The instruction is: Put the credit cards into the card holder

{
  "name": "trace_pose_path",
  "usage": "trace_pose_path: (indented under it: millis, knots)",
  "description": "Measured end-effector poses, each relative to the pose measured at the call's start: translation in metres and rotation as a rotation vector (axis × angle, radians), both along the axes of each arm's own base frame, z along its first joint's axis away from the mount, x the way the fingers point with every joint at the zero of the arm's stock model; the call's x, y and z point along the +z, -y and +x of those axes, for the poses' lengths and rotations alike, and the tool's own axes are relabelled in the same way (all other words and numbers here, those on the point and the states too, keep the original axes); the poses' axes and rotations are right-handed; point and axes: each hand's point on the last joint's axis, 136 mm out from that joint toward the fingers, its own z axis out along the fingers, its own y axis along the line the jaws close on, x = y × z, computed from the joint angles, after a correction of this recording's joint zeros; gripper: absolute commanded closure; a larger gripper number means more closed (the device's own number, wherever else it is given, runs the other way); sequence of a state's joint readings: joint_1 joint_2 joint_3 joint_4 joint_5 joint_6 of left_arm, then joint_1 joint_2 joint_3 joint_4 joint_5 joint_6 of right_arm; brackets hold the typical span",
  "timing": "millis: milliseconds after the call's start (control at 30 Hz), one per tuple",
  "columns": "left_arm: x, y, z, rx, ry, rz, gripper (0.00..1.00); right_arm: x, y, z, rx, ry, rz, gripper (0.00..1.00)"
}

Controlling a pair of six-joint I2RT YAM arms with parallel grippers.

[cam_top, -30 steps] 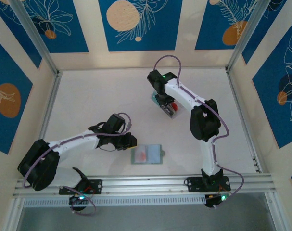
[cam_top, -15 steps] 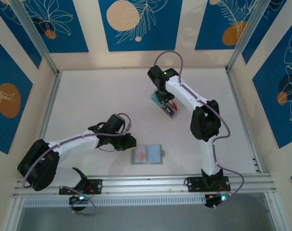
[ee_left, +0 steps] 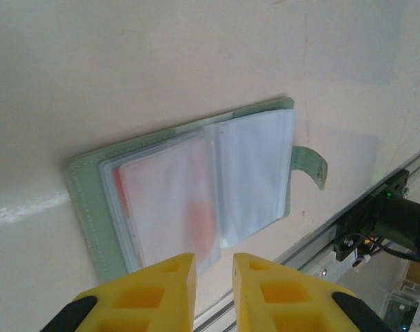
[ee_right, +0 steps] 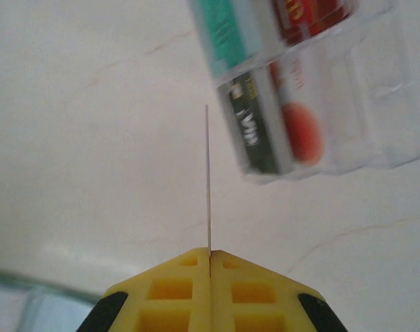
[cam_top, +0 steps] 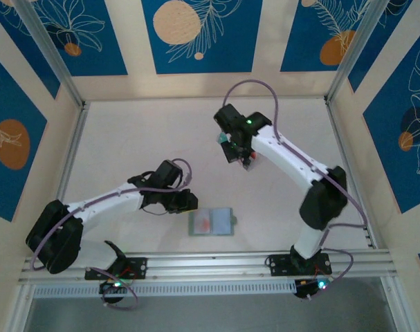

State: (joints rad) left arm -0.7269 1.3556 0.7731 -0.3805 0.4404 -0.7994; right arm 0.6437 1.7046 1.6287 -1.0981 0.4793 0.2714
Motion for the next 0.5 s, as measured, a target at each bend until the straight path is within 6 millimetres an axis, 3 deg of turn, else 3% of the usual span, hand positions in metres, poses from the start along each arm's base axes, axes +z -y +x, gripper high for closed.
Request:
trace_pose_path:
  millis: [267, 500]
  knots:
    - [-0.014, 0.018, -0.011, -0.076, -0.029, 0.032, 0.80, -0.033, -0.007, -0.075, -0.038, -0.097, 0.342, 1.00]
    - [-0.031, 0.018, -0.014, -0.083, -0.064, 0.066, 0.81, -0.060, -0.027, -0.110, -0.066, -0.183, 0.604, 1.00]
